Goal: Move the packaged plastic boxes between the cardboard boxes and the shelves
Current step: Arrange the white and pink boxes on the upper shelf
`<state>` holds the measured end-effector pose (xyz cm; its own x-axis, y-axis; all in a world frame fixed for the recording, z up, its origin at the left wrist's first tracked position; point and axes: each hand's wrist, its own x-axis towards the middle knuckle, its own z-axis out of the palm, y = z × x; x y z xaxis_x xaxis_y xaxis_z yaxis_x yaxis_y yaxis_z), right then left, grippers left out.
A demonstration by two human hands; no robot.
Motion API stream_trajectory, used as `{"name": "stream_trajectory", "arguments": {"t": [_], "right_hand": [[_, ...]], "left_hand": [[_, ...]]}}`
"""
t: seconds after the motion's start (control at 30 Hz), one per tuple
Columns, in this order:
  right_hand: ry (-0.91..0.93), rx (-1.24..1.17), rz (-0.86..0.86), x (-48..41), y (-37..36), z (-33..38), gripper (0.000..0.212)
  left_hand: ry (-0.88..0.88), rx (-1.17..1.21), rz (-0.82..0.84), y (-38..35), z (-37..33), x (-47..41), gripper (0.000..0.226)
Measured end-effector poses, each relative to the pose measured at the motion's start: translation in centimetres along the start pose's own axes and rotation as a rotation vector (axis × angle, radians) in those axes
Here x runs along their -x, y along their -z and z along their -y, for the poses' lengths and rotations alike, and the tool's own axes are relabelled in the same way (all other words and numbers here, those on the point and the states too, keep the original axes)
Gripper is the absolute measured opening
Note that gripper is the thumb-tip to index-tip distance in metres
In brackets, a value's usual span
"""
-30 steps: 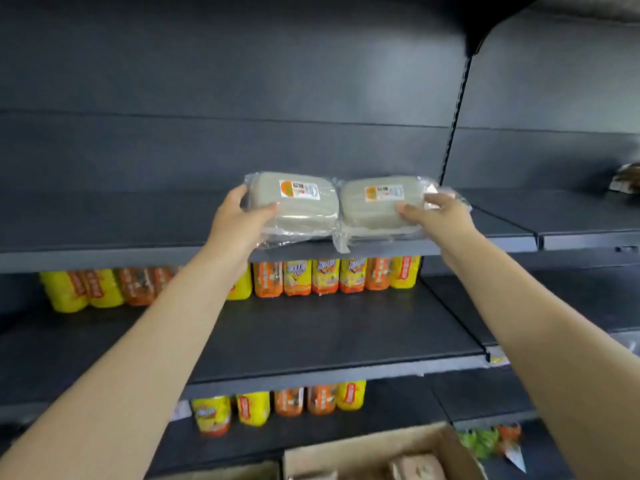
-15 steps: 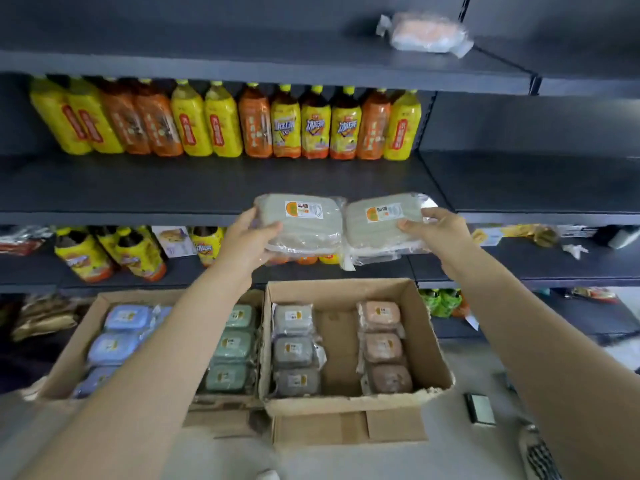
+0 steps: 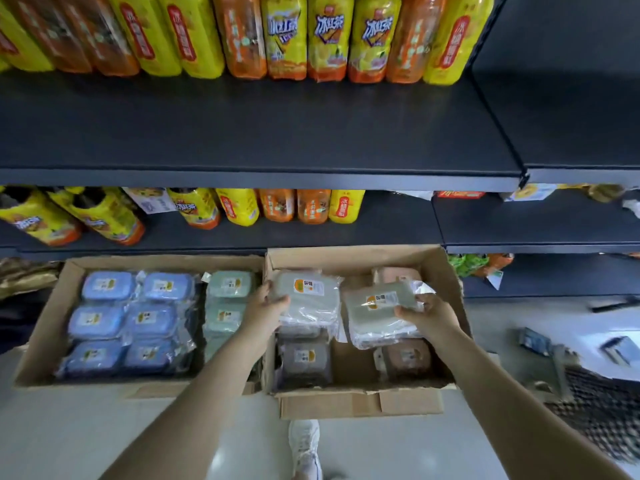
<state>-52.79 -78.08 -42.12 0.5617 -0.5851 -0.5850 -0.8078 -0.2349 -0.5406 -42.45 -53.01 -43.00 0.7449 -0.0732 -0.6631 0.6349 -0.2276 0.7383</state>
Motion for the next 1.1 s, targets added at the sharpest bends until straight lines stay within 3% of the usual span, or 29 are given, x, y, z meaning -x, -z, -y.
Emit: {"name": "stream_trajectory", "arguments": {"t": [0.23,0.4,0.67,0.9,0.97,1.1], "right_hand": [[-0.137,0.109,0.114,-4.0,-5.9,-3.4,0.057],[-0.175,0.179,0.174,-6.5,-9.0,-6.2,0.057],[-0.194,0.11,0.252,-10.5,-12.6,-11.7,0.042],[-0.197,-0.009,0.381,-11.1,-13.9,-14.3,0.042],[-0.21,-0.043,0.397,-11.3,-14.3,-14.6,0.045],[-0.262,-0.079,0.462,-11.5,-14.9,-14.5,0.052]], "left_hand": [[0.147,-0.17,-0.036,-1.6,5.6,-6.3,0.048],[0.249,-0.127,-0.134,-2.8,11.2,-12.0,0.064],[0.305,-0.069,-0.266,-5.0,15.9,-17.5,0.052],[0.183,-0.484,-0.361,-6.3,17.0,-19.8,0.038],[0.134,-0.536,-0.334,-6.7,17.4,-19.5,0.049],[0.036,-0.616,-0.196,-6.3,18.5,-18.7,0.105]]}}
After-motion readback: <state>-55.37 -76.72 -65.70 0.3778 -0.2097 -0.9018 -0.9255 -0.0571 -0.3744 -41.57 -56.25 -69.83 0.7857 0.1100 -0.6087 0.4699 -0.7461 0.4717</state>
